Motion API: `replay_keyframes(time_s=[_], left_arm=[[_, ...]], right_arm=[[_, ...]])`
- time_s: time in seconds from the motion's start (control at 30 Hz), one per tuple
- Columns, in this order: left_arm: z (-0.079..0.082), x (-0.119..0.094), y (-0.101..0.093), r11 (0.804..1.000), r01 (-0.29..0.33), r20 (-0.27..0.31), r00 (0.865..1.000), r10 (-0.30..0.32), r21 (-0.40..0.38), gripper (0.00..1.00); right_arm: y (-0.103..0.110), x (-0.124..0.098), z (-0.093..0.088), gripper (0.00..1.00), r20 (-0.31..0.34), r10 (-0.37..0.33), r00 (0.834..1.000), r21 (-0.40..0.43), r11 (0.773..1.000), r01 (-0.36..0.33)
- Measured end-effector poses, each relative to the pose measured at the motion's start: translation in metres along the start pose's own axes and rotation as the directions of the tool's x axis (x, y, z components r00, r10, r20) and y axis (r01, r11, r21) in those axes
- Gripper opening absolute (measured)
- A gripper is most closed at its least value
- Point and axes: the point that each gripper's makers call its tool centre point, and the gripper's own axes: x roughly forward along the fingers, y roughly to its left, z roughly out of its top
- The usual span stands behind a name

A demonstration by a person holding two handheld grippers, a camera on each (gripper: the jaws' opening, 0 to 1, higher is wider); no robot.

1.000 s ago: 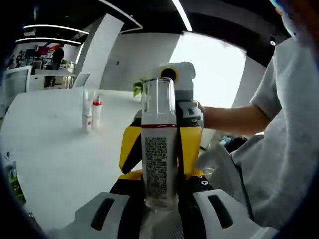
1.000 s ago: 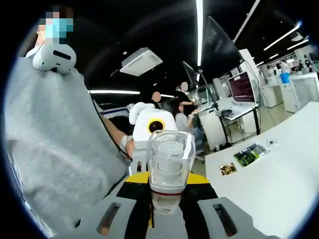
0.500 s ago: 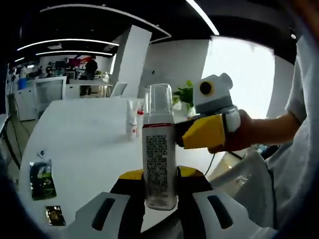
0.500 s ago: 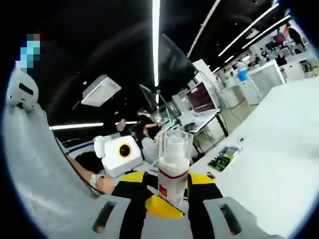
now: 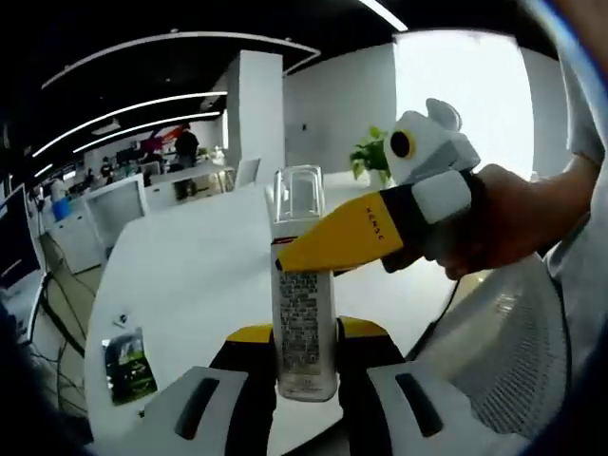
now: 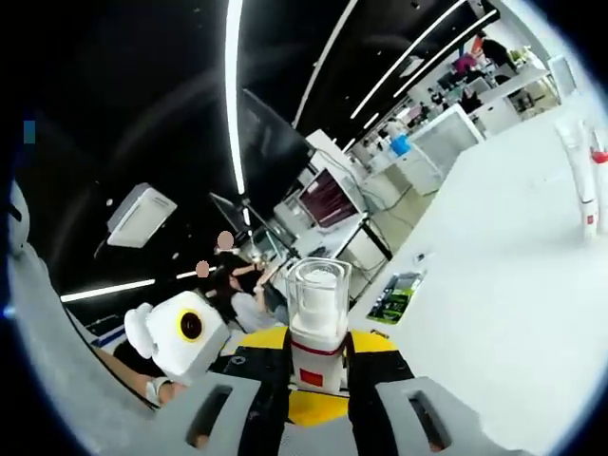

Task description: Arrange the skincare products in the storage area until every visible bottle or jar stands upright without overlapping.

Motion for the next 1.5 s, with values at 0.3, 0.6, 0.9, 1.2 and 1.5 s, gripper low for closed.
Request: replay_keyframes(time_s=[0.3, 0.6, 0.9, 1.2, 1.5], left_arm=[[-0.001, 0.005, -0.004, 0.996, 0.001, -0.009, 1.000, 0.000, 0.086, 0.23], [-0.008, 0.006, -0.007, 0.995, 0.049, -0.095, 0.995, -0.041, 0.088, 0.26], [-0.034, -0.011, 0.035, 0.993, -0.030, -0.199, 0.979, 0.052, 0.112, 0.36], [-0.057, -0.023, 0.060, 0.984, -0.150, -0.245, 0.955, 0.169, 0.093, 0.26], [-0.081, -0.015, 0.072, 0.975, -0.190, -0.327, 0.920, 0.217, 0.113, 0.23]], right_arm=[[-0.001, -0.009, -0.002, 0.13, -0.016, -0.009, 1.000, -0.064, 0.998, 0.008], [-0.004, -0.019, 0.003, 0.13, -0.038, -0.031, 0.999, -0.147, 0.989, 0.025], [-0.027, -0.033, 0.024, 0.13, -0.017, -0.084, 0.996, -0.171, 0.982, 0.080], [-0.055, -0.052, 0.054, 0.14, 0.023, -0.164, 0.986, -0.201, 0.966, 0.166], [-0.089, -0.071, 0.076, 0.14, 0.036, -0.282, 0.959, -0.271, 0.921, 0.281]])
